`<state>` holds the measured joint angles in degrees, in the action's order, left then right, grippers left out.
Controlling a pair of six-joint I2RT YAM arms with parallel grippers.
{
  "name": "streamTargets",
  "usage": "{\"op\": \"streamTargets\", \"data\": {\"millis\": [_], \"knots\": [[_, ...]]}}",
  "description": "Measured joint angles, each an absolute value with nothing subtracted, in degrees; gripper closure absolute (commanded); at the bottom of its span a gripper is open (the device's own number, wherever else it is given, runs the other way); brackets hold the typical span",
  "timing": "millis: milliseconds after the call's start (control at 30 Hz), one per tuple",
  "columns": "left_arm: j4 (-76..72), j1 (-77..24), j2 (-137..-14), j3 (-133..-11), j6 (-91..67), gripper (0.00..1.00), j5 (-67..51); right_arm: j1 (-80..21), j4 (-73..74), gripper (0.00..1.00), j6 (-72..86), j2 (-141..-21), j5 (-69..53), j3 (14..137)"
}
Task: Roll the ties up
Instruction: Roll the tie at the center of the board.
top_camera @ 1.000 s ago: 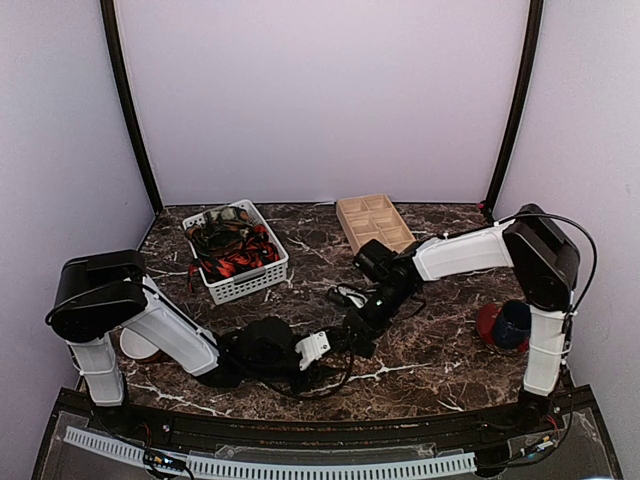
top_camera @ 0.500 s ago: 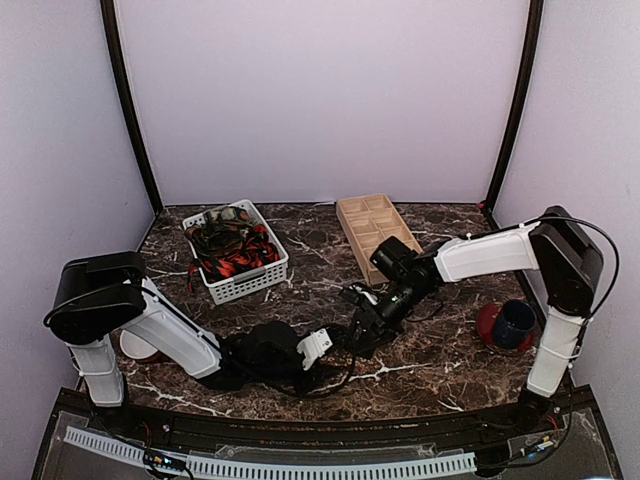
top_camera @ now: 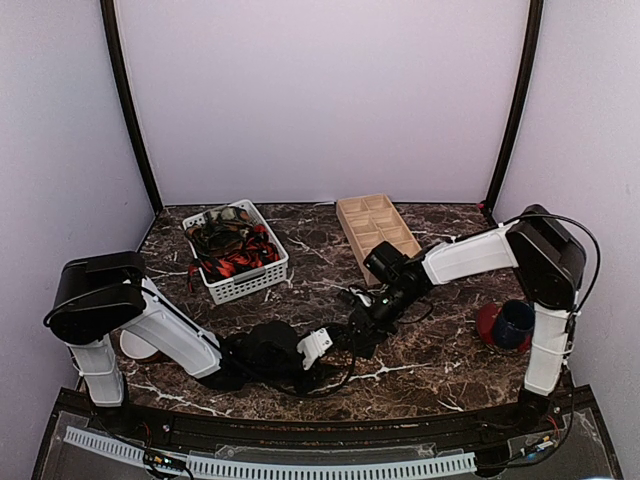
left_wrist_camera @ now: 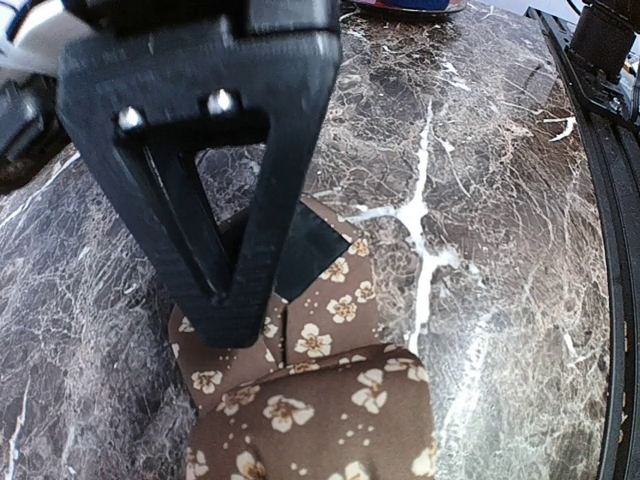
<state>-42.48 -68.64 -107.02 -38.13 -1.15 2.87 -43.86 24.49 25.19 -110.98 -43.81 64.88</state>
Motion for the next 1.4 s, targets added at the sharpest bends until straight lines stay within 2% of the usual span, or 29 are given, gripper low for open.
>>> {"op": "streamTargets", "data": {"millis": [500, 600, 800, 1000, 1200, 1267, 1400], "knots": [[-36.2, -68.8, -103.4, -37.7, 0.5, 0.69, 6.6, -43.4, 26.8, 0.79, 19.5, -113.5, -42.6, 65.3], [-35.9, -68.8, -104.2, -38.3, 0.6, 0.69, 6.3, -43.4, 28.2, 0.74, 19.0, -114.0, -42.4, 66.7], [-35.6, -68.9, -104.5, -38.6, 0.4, 0.68, 6.0, -43.3, 28.5, 0.55, 20.0, -112.2, -42.9, 67.5], [-35.4, -69.0, -104.7, -38.9, 0.4, 0.67, 5.9, -44.1, 26.3, 0.51, 22.9, -108.4, -47.5, 67.0], [-35.2, -69.0, -104.9, -39.2, 0.4, 0.67, 5.8, -46.8, 25.2, 0.57, 23.5, -109.1, -50.3, 67.0], [-35.1, -69.0, -104.9, -39.2, 0.4, 0.66, 5.8, -47.4, 25.2, 0.64, 23.4, -110.1, -50.5, 67.1], [-35.0, -69.0, -104.9, -39.3, 0.4, 0.63, 5.7, -47.7, 25.7, 0.86, 23.0, -111.7, -50.1, 67.2]]}}
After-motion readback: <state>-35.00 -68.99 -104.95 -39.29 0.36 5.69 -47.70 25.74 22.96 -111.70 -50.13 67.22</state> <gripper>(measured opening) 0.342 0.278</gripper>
